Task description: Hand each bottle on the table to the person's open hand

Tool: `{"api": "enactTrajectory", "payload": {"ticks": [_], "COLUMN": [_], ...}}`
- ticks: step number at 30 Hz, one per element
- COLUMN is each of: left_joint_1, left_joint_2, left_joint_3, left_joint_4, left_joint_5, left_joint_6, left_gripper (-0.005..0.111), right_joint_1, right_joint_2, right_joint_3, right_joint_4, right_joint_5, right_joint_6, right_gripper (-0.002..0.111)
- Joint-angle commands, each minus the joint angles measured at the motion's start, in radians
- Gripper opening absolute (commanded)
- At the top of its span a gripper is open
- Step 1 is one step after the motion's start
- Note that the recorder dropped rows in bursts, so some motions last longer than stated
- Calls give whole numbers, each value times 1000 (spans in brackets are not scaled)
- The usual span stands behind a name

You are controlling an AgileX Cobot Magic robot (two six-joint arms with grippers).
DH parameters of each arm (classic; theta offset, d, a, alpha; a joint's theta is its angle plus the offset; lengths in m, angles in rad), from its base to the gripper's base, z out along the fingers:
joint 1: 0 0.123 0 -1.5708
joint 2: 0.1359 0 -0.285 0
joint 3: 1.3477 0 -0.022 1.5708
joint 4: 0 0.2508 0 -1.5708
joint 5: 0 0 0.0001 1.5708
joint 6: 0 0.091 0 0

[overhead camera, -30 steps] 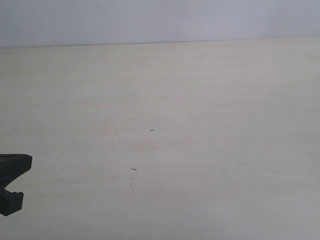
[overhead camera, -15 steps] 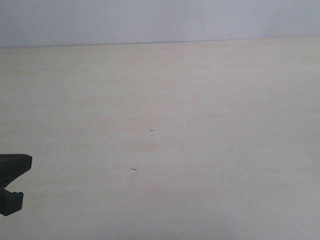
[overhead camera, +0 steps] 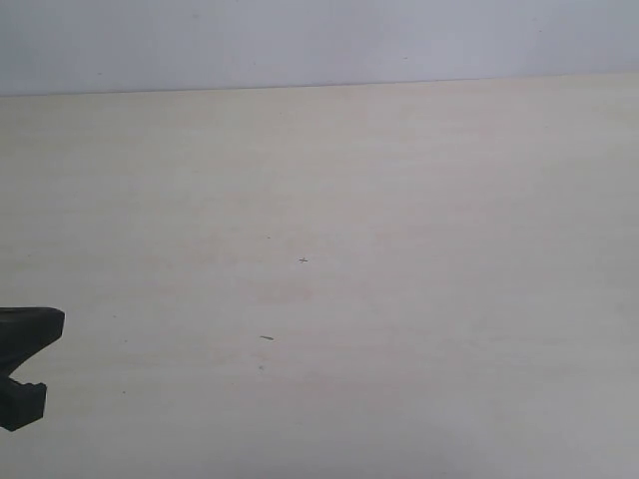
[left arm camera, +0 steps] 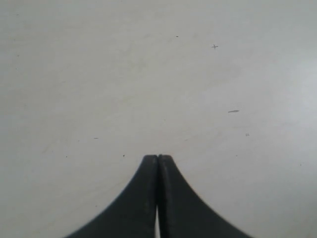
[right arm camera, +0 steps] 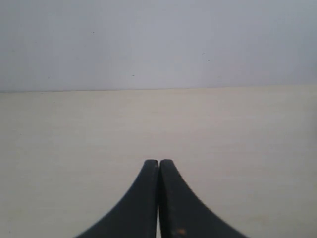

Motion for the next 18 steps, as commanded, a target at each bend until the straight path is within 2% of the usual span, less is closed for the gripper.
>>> {"api": "enactTrajectory", "payload": {"ticks": [1, 11, 18], "left_joint_1": [3, 25, 168], "left_joint_2": [-6, -20, -264], "left_joint_3": [0, 0, 0], "left_joint_4": [2, 2, 24], "left_joint_5": [-3, -3, 16], "left_joint_6": [0, 0, 0], "left_gripper": [0, 0, 0], "right_joint_1": [-5, -5, -5], "right_joint_2": [-6, -6, -6], "right_joint_3": [4, 4, 4], "right_joint_4": [0, 0, 0], "right_joint_5": [-1, -1, -1], "right_joint_6": [-6, -6, -6], "right_gripper": [0, 0, 0]}}
